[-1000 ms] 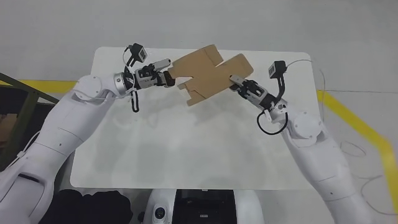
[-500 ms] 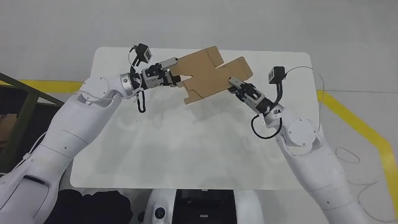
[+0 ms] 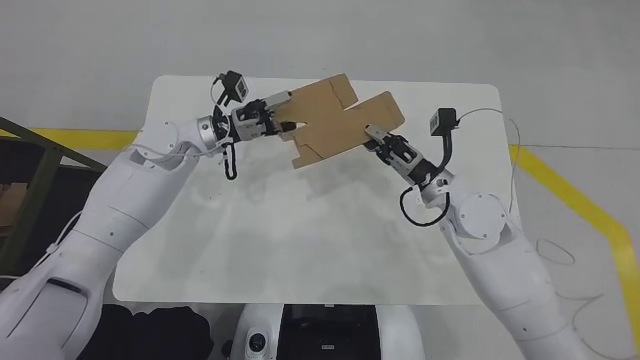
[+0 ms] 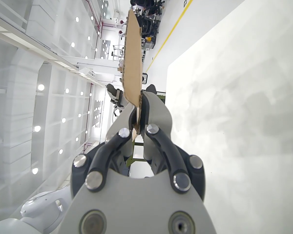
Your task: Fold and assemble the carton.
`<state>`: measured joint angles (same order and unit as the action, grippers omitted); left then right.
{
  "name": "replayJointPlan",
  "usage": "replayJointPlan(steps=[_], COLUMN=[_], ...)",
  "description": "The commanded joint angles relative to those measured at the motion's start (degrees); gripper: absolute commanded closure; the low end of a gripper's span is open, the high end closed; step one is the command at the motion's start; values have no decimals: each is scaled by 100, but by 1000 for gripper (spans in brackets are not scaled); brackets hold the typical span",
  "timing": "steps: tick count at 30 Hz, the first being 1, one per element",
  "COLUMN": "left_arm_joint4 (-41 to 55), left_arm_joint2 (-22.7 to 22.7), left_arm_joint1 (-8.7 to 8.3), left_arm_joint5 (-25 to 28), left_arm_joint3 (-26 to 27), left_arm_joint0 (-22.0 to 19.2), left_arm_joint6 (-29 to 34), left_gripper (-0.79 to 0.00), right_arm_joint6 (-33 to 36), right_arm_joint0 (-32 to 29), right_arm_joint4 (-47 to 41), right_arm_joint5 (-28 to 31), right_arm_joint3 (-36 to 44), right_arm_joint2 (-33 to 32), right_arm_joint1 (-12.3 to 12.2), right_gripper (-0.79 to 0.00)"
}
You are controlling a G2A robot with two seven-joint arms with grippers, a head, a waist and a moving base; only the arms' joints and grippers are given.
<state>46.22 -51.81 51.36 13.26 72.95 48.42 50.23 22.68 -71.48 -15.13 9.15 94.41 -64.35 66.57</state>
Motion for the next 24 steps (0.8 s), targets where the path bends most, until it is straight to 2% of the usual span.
replayJointPlan(steps=[1, 12, 15, 16, 17, 18, 19, 24], left_arm_joint4=[-42, -280, -317, -325, -334, -343, -350, -375], left_arm_joint2=[-20, -167, -215, -233, -250, -267, -285, -374], left_arm_joint1=[20, 108, 127, 134, 139, 145, 151, 178], left_arm_joint5=[-1, -12, -28, -26, -30, -38, -47, -67], left_arm_joint3=[-5, 19, 26, 33, 34, 36, 36, 29], left_arm_joint0=[0, 57, 77, 84, 92, 98, 105, 139], left_arm_joint6=[-5, -95, -102, -95, -89, -82, -80, -38], left_gripper=[-296, -185, -132, -95, -37, -15, 0, 0], right_arm_joint6=[-1, 42, 58, 67, 88, 108, 117, 379], right_arm_joint0=[-2, -7, -10, -9, -10, -7, -2, 34], right_arm_joint4=[15, 52, 53, 50, 34, 13, 4, -119], right_arm_joint5=[-5, -15, -14, -12, -12, -19, -15, 49], right_arm_joint3=[14, 21, 22, 18, 17, 14, 14, -42], right_arm_joint2=[-3, -4, -6, -10, -9, -13, -23, -121], right_arm_joint1=[7, 49, 60, 63, 66, 70, 72, 70], right_gripper=[0, 0, 0, -46, -299, -366, -785, -785])
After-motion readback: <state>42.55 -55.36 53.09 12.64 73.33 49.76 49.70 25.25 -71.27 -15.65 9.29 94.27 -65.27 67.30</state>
